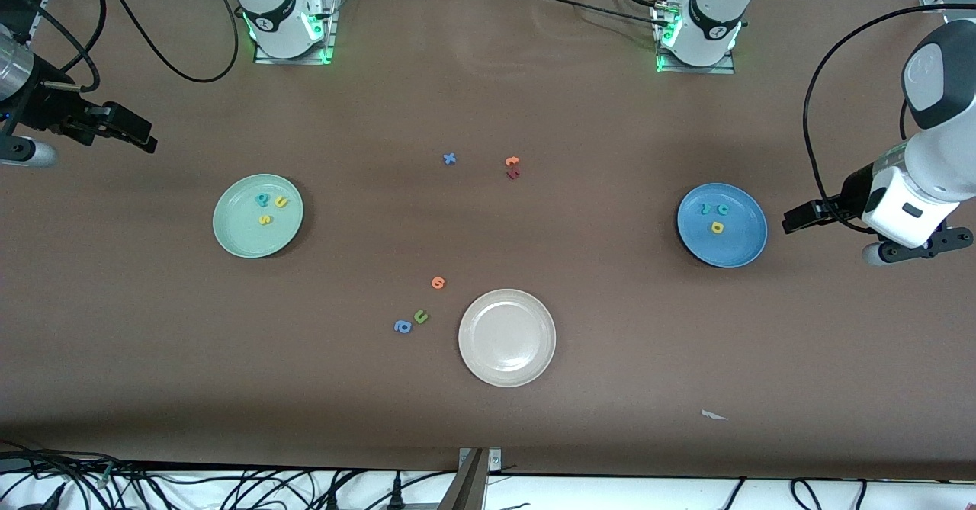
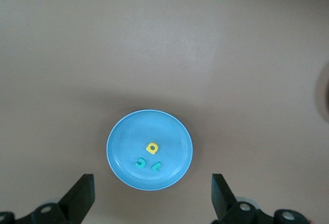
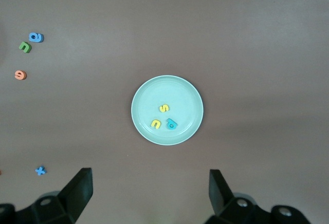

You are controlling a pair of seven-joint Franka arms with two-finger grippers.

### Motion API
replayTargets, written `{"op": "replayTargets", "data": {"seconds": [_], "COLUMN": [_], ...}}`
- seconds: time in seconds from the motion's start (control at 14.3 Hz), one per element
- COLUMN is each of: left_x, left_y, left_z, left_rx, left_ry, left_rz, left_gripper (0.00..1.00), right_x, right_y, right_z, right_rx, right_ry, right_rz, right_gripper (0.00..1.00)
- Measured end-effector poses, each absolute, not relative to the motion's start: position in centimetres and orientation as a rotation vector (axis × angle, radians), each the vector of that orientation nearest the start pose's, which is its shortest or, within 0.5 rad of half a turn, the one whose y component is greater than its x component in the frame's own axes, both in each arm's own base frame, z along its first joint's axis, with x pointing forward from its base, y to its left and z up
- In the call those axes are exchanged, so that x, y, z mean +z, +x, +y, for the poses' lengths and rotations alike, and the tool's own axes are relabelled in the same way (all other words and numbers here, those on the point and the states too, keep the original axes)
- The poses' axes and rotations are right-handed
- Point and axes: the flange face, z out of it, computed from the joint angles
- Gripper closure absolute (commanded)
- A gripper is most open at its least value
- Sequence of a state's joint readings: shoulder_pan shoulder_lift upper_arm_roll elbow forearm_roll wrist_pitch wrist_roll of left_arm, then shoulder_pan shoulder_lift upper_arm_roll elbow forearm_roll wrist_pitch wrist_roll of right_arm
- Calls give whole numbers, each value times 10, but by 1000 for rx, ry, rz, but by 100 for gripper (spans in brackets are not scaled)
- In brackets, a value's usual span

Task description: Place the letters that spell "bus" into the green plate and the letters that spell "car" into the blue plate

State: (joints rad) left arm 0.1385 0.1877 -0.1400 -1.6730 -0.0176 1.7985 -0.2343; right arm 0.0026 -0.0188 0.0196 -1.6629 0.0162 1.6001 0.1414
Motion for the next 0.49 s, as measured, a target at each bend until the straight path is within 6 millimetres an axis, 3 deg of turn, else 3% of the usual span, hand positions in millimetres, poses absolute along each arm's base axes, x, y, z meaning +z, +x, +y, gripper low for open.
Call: {"op": "replayTargets", "data": {"seconds": [0.49], "left_x": [487], "left_y": [612], "left_z": [7], "left_rx": [103], "left_ry": [-3152], "left_rz": [-389], "left_gripper": [0], "right_x": [594], "right_y": [549], "right_z": [14], "right_rx": [71], "right_ry": [-3123], "right_rz": [187], "right_gripper": [0]}}
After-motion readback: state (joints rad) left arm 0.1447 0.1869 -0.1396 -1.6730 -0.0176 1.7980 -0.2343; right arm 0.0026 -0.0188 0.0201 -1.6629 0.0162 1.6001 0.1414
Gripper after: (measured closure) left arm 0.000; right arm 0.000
